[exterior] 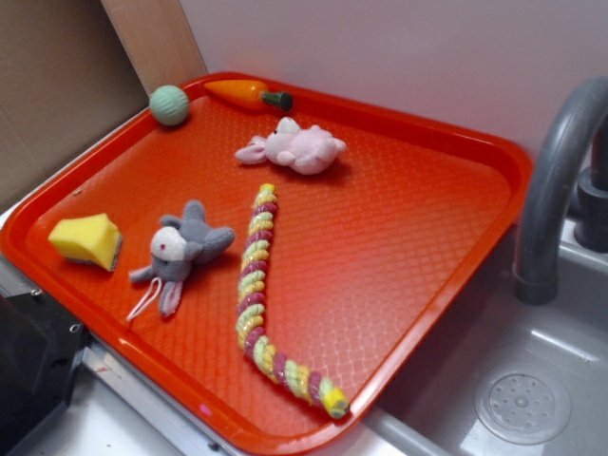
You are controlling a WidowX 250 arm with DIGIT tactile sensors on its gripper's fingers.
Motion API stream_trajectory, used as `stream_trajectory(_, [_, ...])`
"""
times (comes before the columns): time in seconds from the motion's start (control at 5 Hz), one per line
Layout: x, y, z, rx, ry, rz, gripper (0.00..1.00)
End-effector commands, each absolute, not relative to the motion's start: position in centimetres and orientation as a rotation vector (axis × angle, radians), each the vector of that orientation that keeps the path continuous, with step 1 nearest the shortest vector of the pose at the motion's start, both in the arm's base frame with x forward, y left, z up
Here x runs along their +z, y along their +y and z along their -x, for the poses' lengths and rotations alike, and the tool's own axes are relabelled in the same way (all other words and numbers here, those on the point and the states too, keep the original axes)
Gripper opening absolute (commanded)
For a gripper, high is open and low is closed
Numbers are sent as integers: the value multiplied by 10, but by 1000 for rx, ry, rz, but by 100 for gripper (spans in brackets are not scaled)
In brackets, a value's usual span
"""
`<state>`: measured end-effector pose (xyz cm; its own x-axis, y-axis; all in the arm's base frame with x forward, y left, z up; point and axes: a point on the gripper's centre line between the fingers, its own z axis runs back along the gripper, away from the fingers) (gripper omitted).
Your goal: Grab the pink bunny.
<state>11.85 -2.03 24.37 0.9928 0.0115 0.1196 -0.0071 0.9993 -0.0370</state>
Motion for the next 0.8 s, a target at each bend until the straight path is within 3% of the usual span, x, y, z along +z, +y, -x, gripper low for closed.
stream_trajectory(0.0, [244, -20, -118, 9, -120, 37, 100])
stream_trajectory(0.2, [242, -14, -156, -125, -203, 68, 100])
stream_trajectory(0.4, [236, -16, -193, -248, -238, 36, 100])
stream_trajectory(0.6, [207, -18, -241, -433, -203, -61, 100])
